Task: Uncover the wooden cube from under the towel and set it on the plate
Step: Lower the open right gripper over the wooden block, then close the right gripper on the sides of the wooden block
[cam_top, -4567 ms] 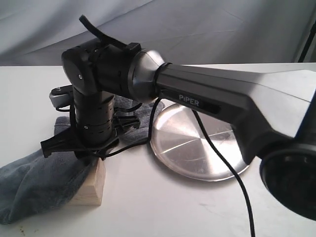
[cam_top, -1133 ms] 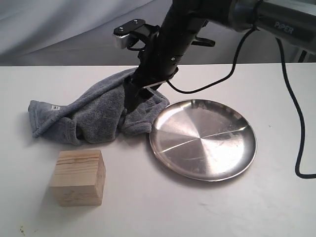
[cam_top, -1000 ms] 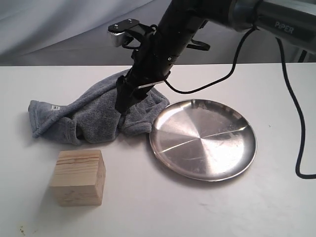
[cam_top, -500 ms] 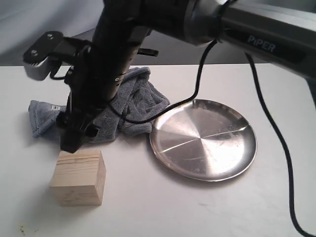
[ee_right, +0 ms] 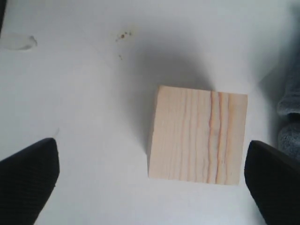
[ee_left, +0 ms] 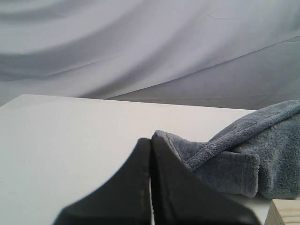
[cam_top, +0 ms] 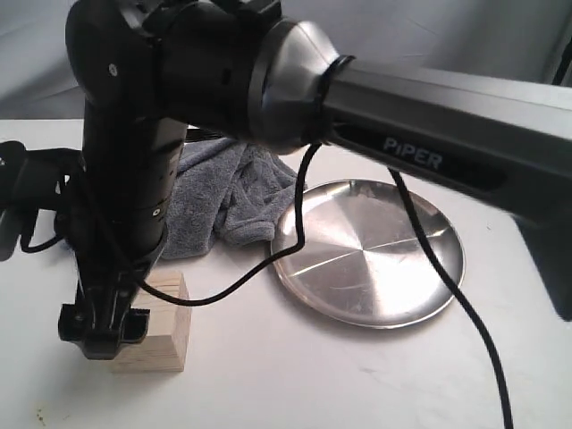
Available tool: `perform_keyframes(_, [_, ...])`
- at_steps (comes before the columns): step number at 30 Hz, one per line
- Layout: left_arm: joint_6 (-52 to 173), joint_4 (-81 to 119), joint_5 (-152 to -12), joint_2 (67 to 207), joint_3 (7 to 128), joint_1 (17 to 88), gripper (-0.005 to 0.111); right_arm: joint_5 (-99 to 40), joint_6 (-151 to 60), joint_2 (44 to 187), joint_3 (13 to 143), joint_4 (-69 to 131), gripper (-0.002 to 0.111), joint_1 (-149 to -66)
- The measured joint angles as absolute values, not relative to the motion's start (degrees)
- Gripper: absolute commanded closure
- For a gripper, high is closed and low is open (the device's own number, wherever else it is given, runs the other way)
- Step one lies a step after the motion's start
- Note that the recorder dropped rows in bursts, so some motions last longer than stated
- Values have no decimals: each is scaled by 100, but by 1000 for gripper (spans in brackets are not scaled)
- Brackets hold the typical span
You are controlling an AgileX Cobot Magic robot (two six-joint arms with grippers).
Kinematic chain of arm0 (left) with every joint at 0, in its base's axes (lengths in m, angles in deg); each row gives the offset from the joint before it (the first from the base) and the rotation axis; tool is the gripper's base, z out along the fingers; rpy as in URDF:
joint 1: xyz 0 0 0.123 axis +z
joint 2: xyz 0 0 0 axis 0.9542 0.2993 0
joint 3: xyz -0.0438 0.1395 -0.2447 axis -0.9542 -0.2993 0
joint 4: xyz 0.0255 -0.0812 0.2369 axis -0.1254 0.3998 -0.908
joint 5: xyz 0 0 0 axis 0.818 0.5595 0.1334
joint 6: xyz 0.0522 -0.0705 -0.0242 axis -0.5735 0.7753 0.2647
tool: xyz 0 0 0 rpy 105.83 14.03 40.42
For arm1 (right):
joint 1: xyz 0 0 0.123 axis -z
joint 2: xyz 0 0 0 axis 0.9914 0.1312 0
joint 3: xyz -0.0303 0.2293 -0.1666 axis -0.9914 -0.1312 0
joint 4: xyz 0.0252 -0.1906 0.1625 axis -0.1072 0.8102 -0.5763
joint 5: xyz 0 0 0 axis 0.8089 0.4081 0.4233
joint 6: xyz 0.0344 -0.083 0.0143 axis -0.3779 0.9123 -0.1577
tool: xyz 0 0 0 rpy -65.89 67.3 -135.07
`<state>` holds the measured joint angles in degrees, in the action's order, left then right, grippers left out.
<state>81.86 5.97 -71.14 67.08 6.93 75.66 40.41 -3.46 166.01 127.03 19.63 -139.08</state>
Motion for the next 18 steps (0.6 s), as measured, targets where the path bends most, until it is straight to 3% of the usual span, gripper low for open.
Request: perform_keyframes(18, [8186,597,-7114,6708,693,7566,107,4039,-417,17329,12690,2933,3,-13908])
